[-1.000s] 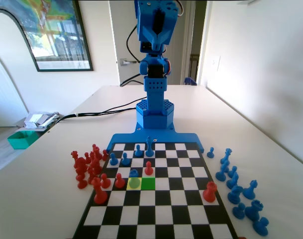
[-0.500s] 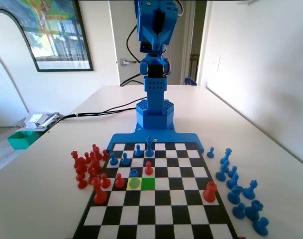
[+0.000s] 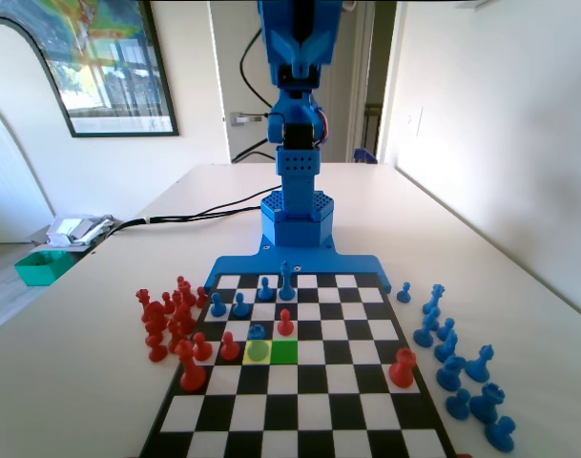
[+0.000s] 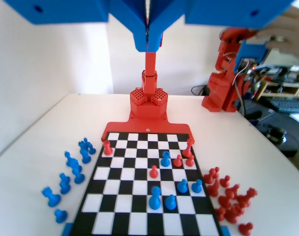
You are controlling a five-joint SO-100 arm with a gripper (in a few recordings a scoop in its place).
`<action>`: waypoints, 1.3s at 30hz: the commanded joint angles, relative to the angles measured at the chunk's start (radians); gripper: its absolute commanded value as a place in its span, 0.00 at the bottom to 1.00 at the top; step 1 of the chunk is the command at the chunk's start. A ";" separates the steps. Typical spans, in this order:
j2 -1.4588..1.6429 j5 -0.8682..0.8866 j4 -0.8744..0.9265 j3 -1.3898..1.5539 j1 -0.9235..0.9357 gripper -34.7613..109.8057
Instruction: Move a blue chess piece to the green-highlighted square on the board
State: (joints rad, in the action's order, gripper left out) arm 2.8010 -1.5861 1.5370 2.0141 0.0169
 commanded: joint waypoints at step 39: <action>-1.123 0.541 -0.557 0.014 0.172 0.36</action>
State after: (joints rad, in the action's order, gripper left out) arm 1.6843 -1.0523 1.0078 2.0279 0.1672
